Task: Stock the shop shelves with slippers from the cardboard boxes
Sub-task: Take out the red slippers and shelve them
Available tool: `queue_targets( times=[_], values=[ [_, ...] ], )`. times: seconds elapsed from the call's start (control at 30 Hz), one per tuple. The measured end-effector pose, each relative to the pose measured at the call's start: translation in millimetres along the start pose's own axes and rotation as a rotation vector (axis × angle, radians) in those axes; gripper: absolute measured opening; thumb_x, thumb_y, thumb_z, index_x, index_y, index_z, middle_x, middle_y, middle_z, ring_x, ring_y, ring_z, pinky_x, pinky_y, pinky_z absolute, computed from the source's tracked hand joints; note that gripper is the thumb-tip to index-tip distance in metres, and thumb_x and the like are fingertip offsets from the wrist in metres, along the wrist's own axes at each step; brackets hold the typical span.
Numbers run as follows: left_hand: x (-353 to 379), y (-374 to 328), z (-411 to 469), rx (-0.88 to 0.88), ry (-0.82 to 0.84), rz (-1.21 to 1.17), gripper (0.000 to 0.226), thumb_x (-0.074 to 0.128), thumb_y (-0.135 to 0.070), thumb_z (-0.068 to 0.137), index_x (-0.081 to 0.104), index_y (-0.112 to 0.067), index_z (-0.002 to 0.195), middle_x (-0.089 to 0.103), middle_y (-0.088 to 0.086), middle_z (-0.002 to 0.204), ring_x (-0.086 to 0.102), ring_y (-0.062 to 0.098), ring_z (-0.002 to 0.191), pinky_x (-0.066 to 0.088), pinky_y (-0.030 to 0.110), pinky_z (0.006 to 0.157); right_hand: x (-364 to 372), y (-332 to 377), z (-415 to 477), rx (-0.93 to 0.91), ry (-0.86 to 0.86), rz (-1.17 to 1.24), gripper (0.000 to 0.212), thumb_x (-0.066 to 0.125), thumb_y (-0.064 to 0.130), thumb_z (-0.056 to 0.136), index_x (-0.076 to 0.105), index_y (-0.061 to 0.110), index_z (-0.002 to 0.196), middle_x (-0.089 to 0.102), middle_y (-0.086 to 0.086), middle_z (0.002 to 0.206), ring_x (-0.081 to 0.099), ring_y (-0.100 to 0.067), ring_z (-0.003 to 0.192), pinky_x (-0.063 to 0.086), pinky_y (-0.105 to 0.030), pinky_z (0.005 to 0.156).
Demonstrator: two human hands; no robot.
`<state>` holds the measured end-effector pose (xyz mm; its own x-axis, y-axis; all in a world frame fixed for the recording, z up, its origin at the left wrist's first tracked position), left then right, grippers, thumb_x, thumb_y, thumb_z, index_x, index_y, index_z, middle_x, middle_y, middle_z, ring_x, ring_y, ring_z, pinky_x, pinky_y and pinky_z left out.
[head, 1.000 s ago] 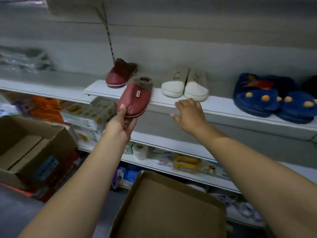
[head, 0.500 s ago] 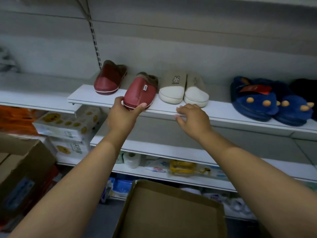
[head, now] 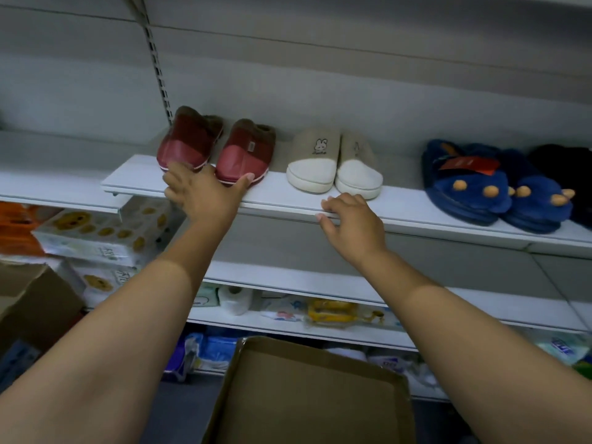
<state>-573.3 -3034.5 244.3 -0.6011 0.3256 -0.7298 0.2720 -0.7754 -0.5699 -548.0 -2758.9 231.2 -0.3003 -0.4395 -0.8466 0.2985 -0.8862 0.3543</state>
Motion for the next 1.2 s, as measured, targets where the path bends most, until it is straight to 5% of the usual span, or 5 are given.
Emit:
queue_targets(
  times=[0.27, 0.47, 1.2],
  values=[
    [8, -3, 26, 0.011, -0.020, 0.070, 0.073, 0.067, -0.074, 0.074, 0.069, -0.011, 0.110, 0.004, 0.020, 0.166, 0.005, 0.044, 0.151, 0.010, 0.059, 0.120, 3, 0, 0, -0.017, -0.022, 0.010, 0.030, 0.062, 0.038, 0.098, 0.070, 0.022, 0.123, 0.066, 0.003, 0.122, 0.053, -0.021, 0.117, 0.053, -0.037, 0.082],
    [14, 6, 29, 0.016, -0.006, 0.071, 0.082, 0.061, -0.074, 0.081, 0.063, -0.004, 0.125, 0.022, 0.020, 0.162, 0.015, 0.045, 0.149, 0.019, 0.060, 0.117, 0, 1, -2, -0.009, -0.015, 0.013, 0.028, 0.062, 0.037, 0.098, 0.071, 0.021, 0.120, 0.066, 0.003, 0.119, 0.053, -0.021, 0.116, 0.053, -0.039, 0.081],
    [11, 13, 16, 0.065, -0.073, 0.012, 0.081, 0.063, -0.065, 0.085, 0.059, 0.004, 0.127, 0.029, 0.026, 0.160, 0.022, 0.044, 0.149, 0.018, 0.057, 0.121, -6, 1, 2, 0.032, 0.175, 0.051, 0.043, 0.060, 0.040, 0.099, 0.061, 0.023, 0.138, 0.055, 0.003, 0.142, 0.043, -0.018, 0.135, 0.042, -0.037, 0.107]
  ],
)
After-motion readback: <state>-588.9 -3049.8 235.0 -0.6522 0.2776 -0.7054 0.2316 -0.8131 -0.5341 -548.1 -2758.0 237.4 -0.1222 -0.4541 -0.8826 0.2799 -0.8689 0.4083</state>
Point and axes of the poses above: each hand's wrist, its own z-axis towards the middle knuckle, its own x-axis out of the palm, y = z × x, the point moved 5 cm from there along z, towards the middle knuckle
